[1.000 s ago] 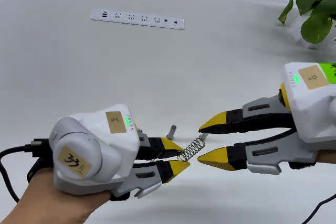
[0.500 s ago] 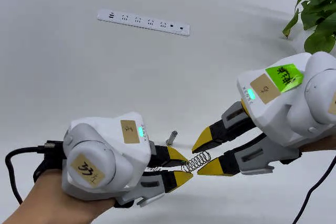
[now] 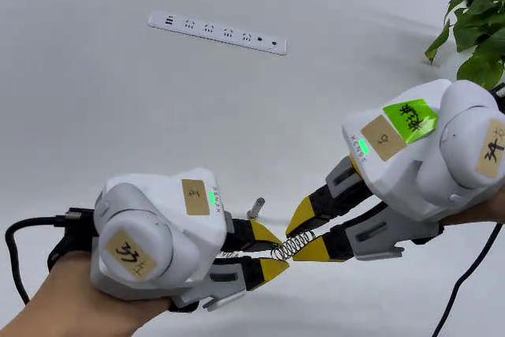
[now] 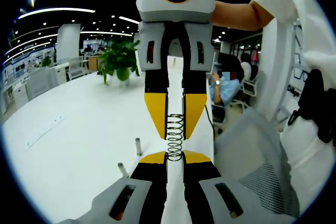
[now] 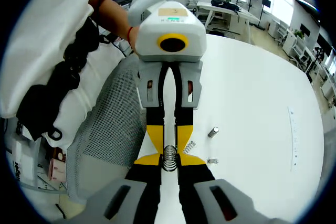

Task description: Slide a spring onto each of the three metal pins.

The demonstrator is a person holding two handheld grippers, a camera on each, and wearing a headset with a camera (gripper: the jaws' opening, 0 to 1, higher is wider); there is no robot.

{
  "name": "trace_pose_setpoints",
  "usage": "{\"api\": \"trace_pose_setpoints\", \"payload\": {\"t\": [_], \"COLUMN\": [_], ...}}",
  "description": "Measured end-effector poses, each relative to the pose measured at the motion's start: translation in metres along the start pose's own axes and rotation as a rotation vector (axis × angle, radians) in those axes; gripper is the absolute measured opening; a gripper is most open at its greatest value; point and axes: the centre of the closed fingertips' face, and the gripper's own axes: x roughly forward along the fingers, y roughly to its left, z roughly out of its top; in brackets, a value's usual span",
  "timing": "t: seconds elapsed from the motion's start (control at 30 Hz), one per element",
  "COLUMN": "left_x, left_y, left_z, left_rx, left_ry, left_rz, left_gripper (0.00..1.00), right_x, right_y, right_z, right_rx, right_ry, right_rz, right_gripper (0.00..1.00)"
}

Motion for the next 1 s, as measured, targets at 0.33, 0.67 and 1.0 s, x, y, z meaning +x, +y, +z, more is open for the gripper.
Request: {"api": "trace_pose_setpoints", "payload": {"t": [0.33,0.67,1.0], "left_x": [0.0003,-0.0017,-0.0054], "left_y": [0.0005,0.0012,0.0007], "left_z": [0.0010,0.0010,0.0034], "left_rx": [-0.003,-0.008,-0.005], "left_ry": [-0.012,-0.026,-0.041], "left_rz": [0.003,0.006,0.009], "left_gripper": [0.10,0.10,0.11], "right_x": [-0.0006,-0.0002,-0.0011], "right_y": [-0.0011,-0.0016,-0.0018], "right_z": [0.0009,0.0030,0.0054], "right_rx": [0.011,0.022,0.027], "right_ry": [-0.006,-0.013,-0.015], "right_rz": [-0.008,-0.019,-0.026], "right_gripper": [0.12,0.12,0.12]}}
